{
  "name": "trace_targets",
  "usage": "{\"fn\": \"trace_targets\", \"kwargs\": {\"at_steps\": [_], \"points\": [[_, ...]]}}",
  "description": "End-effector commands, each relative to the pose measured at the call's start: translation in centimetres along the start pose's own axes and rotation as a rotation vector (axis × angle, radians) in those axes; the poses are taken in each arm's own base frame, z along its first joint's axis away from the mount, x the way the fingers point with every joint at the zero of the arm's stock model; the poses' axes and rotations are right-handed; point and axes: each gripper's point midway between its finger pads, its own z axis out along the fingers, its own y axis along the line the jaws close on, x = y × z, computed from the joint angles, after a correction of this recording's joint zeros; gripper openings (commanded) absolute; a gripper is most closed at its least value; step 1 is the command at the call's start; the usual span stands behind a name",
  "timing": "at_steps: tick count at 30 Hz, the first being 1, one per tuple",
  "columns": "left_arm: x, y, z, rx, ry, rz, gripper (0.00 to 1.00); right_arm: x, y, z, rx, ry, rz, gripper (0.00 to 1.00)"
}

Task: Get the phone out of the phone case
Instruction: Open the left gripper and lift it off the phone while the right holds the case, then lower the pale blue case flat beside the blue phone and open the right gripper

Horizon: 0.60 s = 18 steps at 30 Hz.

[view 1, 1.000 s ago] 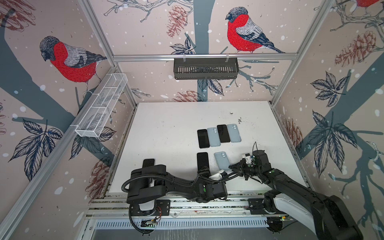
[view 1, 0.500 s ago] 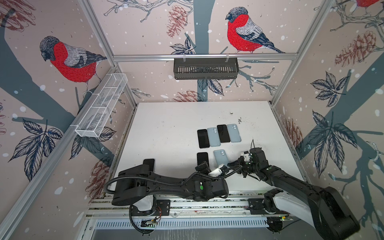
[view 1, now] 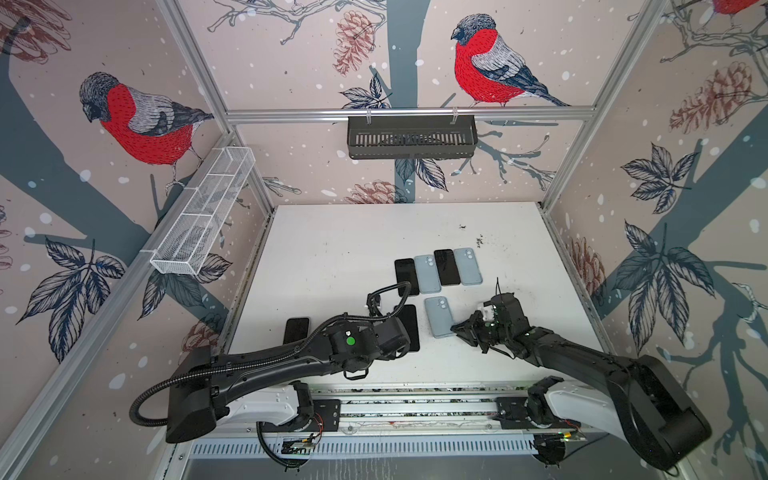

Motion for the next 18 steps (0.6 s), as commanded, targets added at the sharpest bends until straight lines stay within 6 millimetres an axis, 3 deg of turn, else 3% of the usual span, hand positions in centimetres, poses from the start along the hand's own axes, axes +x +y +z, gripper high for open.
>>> {"fn": "trace_targets", "kwargs": {"at_steps": [1, 4, 9, 18], "points": [[2.6, 0.5, 1.8, -0.028, 0.196, -0.135, 0.76, -0.2, 0.1, 0.3, 0.002, -0.008, -0.016, 0.12], [1.9, 0.2, 3.7, -0.077, 0.236, -0.126, 0.67, 0.0, 0.1, 0.7, 0.025, 0.007, -0.028, 0.12], [1.2, -1.8, 6.0, -0.084, 0.263, -0.086, 0.65, 0.6, -0.5, 1.1, 0.068, 0.036, -0.042, 0.15], [0.0, -4.6, 7.6, -0.017, 0.251, -0.090, 0.54, 1.0, -2.1, 1.7, 0.133, 0.074, -0.032, 0.29]]}}
